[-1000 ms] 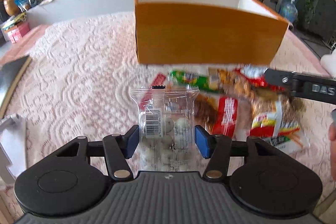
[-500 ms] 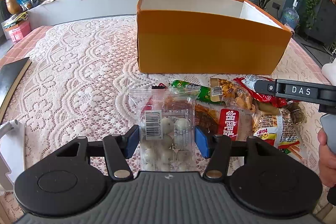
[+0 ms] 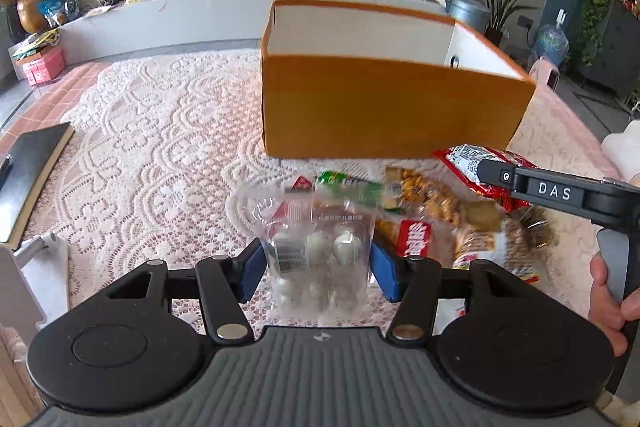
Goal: Organize snacks
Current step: 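Carry both bags over the orange box and release them inside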
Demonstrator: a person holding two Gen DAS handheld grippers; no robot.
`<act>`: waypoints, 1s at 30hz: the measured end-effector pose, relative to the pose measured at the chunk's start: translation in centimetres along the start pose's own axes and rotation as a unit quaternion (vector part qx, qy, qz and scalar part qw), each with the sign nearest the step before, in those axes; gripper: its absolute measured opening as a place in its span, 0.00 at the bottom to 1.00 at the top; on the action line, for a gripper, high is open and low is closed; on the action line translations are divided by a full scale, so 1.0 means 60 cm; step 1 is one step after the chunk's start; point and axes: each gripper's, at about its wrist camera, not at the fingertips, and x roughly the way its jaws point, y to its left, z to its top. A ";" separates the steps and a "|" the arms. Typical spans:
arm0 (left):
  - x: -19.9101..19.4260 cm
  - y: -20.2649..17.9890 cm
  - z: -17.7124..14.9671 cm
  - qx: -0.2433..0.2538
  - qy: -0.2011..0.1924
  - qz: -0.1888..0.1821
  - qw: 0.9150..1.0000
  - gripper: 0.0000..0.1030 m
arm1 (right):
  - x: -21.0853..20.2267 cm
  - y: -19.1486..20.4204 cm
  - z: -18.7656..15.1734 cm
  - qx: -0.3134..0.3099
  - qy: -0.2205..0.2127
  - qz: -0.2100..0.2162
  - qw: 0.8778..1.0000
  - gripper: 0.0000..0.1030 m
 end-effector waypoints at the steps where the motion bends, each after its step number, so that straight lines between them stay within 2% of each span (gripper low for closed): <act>1: -0.007 -0.003 0.001 0.002 -0.005 0.000 1.000 0.62 | -0.009 0.002 0.002 -0.002 -0.005 0.002 1.000 0.60; 9: -0.067 -0.022 0.027 0.015 -0.054 -0.011 0.998 0.61 | -0.089 0.001 0.020 -0.011 -0.046 0.017 0.999 0.60; 15: -0.104 -0.044 0.058 0.064 -0.099 -0.009 0.993 0.60 | -0.146 -0.001 0.043 -0.011 -0.074 0.036 0.997 0.60; 19: -0.118 -0.059 0.081 0.101 -0.132 -0.020 0.986 0.60 | -0.170 0.000 0.064 -0.025 -0.093 0.044 0.994 0.60; 24: -0.110 -0.079 0.114 0.141 -0.148 -0.015 0.979 0.60 | -0.175 -0.008 0.093 -0.038 -0.096 0.057 0.993 0.60; 30: -0.074 -0.086 0.173 0.148 -0.143 -0.027 0.978 0.60 | -0.145 -0.023 0.151 -0.038 -0.081 0.069 0.994 0.60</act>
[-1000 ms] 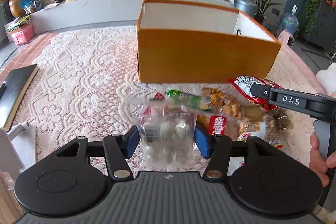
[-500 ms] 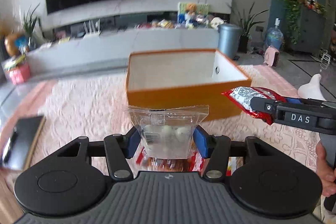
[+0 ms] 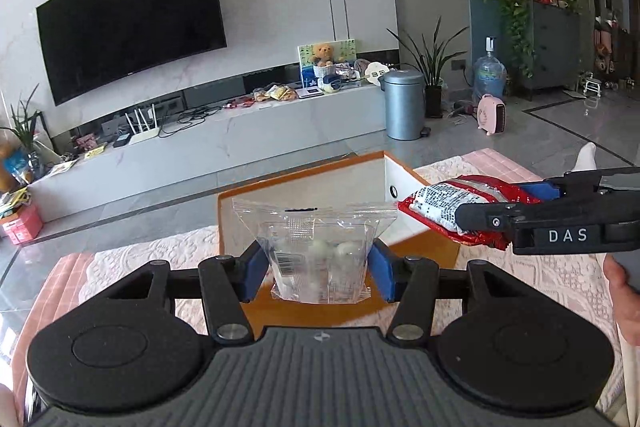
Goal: Organize snacks
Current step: 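Carry both bags over the orange box and release them inside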
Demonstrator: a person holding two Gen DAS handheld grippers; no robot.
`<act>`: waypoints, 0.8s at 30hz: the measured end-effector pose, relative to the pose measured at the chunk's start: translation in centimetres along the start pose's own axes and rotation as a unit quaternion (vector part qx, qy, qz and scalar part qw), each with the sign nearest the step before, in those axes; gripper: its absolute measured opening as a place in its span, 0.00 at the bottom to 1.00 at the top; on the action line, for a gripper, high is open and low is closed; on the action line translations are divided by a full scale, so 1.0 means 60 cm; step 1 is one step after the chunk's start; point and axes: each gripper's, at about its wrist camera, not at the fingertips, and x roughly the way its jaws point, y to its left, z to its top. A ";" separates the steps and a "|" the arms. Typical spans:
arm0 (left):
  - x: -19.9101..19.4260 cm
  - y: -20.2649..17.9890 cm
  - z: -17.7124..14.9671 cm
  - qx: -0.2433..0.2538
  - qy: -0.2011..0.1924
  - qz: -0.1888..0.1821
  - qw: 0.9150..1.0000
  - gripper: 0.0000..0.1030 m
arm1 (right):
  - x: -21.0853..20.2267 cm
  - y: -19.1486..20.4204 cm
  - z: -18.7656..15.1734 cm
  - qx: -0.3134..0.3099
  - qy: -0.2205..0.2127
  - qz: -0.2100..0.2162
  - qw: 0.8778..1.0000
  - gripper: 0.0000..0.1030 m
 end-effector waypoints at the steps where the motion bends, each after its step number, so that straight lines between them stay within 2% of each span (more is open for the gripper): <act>1: 0.011 0.002 0.008 0.001 0.002 -0.001 1.000 0.60 | 0.009 -0.004 0.010 -0.001 0.001 0.001 1.000 0.60; 7: 0.094 0.017 0.047 -0.012 0.030 -0.013 0.999 0.60 | 0.087 -0.018 0.058 -0.008 0.026 0.015 1.000 0.60; 13: 0.206 0.038 0.053 -0.039 0.104 -0.029 0.993 0.59 | 0.199 -0.034 0.085 -0.024 0.090 0.018 0.995 0.60; 16: 0.257 0.049 0.043 -0.042 0.144 -0.028 0.988 0.59 | 0.258 -0.042 0.084 -0.041 0.130 0.009 0.991 0.60; 19: 0.302 0.068 0.033 -0.072 0.183 -0.039 0.980 0.59 | 0.309 -0.052 0.080 -0.056 0.165 0.008 0.985 0.60; 21: 0.323 0.080 0.026 -0.088 0.203 -0.046 0.974 0.59 | 0.332 -0.056 0.076 -0.068 0.180 0.008 0.981 0.60; 24: 0.354 0.082 0.017 -0.085 0.238 -0.060 0.966 0.59 | 0.361 -0.062 0.068 -0.089 0.199 -0.001 0.976 0.60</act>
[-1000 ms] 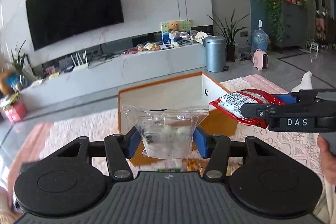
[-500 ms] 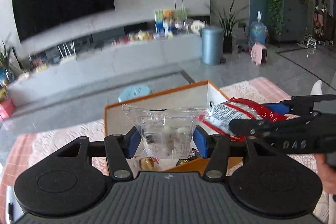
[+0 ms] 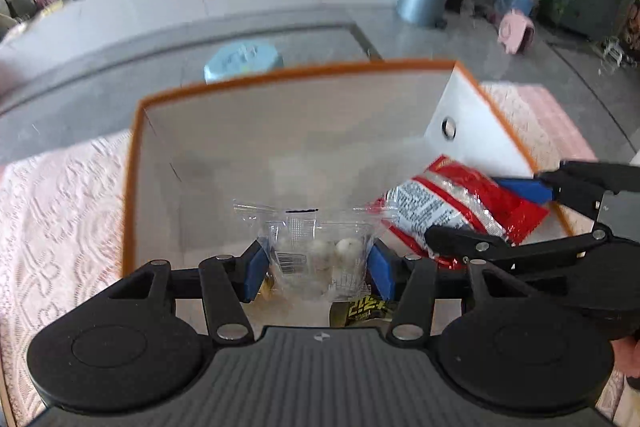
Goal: Organize snacks
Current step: 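Carry both bags over the orange box and release them inside, then withdraw both tools from the box back toward the remaining snacks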
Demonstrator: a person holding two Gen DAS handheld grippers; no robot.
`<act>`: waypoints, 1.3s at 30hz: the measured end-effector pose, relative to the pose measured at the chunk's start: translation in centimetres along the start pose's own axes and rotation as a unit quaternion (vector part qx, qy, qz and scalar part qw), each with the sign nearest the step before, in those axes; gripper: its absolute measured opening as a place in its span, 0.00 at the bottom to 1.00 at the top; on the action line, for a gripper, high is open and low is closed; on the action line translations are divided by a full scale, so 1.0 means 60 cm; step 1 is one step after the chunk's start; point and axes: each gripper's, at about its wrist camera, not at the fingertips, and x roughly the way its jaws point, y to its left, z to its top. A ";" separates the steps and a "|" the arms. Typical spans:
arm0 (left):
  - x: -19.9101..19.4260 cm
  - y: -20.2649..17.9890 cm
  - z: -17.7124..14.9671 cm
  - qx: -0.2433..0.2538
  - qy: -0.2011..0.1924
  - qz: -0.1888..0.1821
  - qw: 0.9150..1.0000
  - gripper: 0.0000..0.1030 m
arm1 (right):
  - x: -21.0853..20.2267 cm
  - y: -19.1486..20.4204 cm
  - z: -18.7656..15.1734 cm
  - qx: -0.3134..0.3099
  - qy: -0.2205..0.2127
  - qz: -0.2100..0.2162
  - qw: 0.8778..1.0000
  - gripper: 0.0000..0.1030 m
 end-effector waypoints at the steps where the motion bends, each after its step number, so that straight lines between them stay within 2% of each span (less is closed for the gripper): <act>1: 0.009 0.003 0.001 -0.001 0.011 -0.003 1.000 0.59 | 0.008 0.000 0.000 -0.006 0.008 -0.002 1.000 0.60; 8: 0.032 0.007 0.017 -0.017 0.026 -0.002 1.000 0.61 | 0.038 0.008 -0.001 -0.060 0.027 -0.028 0.997 0.61; 10: 0.035 0.006 0.021 -0.018 0.028 0.001 0.999 0.62 | 0.040 0.012 0.002 -0.074 0.030 -0.030 0.996 0.56; 13: 0.034 0.005 0.020 -0.020 0.026 0.007 0.999 0.64 | 0.044 0.013 0.007 -0.085 0.037 -0.038 0.995 0.56; 23: 0.030 -0.002 0.028 -0.012 0.021 0.022 0.999 0.81 | 0.044 0.028 0.000 -0.092 0.046 -0.052 0.993 0.57; 25: 0.026 -0.005 0.031 -0.009 0.014 0.024 1.000 0.81 | 0.042 0.032 0.000 -0.093 0.044 -0.055 0.993 0.59; 27: 0.019 -0.007 0.030 -0.008 0.010 0.022 1.000 0.84 | 0.039 0.035 0.004 -0.094 0.040 -0.055 0.993 0.66; 39: -0.041 -0.032 0.013 0.000 -0.010 0.034 0.999 0.84 | -0.015 0.048 0.008 -0.081 0.029 -0.063 0.994 0.77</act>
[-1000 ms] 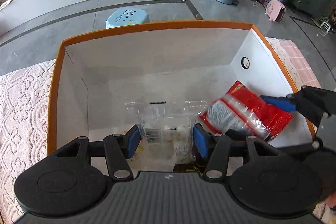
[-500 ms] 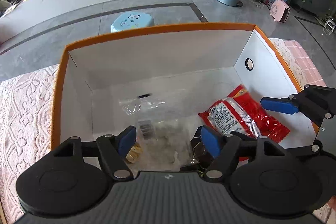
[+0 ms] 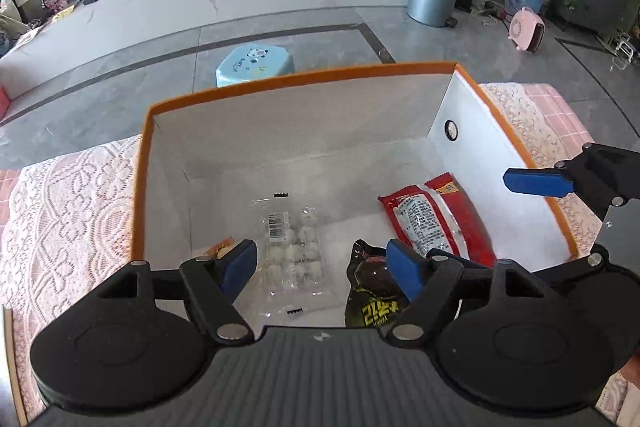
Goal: Organize snacks
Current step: 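Withdraw both tools from the box back toward the remaining snacks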
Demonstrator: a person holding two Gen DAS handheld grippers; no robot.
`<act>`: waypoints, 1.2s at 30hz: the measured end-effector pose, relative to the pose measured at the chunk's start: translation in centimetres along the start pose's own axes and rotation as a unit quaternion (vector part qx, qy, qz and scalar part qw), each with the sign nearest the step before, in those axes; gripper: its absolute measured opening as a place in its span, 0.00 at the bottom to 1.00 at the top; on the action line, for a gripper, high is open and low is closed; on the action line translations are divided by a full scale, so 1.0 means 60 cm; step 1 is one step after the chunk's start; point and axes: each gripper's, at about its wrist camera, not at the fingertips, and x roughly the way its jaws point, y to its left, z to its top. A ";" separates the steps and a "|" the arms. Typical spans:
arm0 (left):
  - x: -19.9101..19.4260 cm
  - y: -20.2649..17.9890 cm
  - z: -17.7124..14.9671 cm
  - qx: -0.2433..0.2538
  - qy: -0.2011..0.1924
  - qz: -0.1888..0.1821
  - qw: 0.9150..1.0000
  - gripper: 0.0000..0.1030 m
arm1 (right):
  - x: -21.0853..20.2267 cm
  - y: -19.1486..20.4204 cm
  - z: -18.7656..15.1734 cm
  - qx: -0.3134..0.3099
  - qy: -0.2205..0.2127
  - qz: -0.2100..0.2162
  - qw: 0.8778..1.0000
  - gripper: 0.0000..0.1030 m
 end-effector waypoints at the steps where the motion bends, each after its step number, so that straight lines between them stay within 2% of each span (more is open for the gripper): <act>1: -0.009 -0.001 -0.004 0.001 -0.004 0.003 1.000 0.84 | -0.009 -0.001 0.000 0.005 -0.001 0.000 1.000 0.78; 4: -0.043 -0.008 -0.018 0.007 -0.023 0.014 1.000 0.84 | -0.039 -0.004 -0.004 0.018 -0.009 0.000 1.000 0.81; 11: -0.137 -0.014 -0.071 0.007 -0.071 0.017 0.997 0.84 | -0.125 -0.002 -0.036 0.047 -0.038 0.003 0.998 0.82; 21: -0.245 -0.035 -0.207 0.007 -0.140 0.016 0.990 0.84 | -0.264 0.028 -0.138 0.073 -0.129 0.001 0.989 0.87; 26: -0.259 -0.046 -0.267 -0.015 -0.156 -0.011 0.988 0.84 | -0.306 0.052 -0.214 0.103 -0.170 0.001 0.980 0.87; 29: -0.253 -0.048 -0.294 -0.026 -0.155 -0.013 0.988 0.84 | -0.319 0.067 -0.263 0.132 -0.185 0.002 0.974 0.88; 34: -0.222 -0.054 -0.334 -0.024 -0.136 -0.019 0.990 0.80 | -0.311 0.097 -0.340 0.178 -0.196 -0.023 0.964 0.88; 36: -0.210 -0.059 -0.346 -0.019 -0.137 -0.020 0.990 0.80 | -0.298 0.104 -0.363 0.177 -0.193 -0.041 0.964 0.88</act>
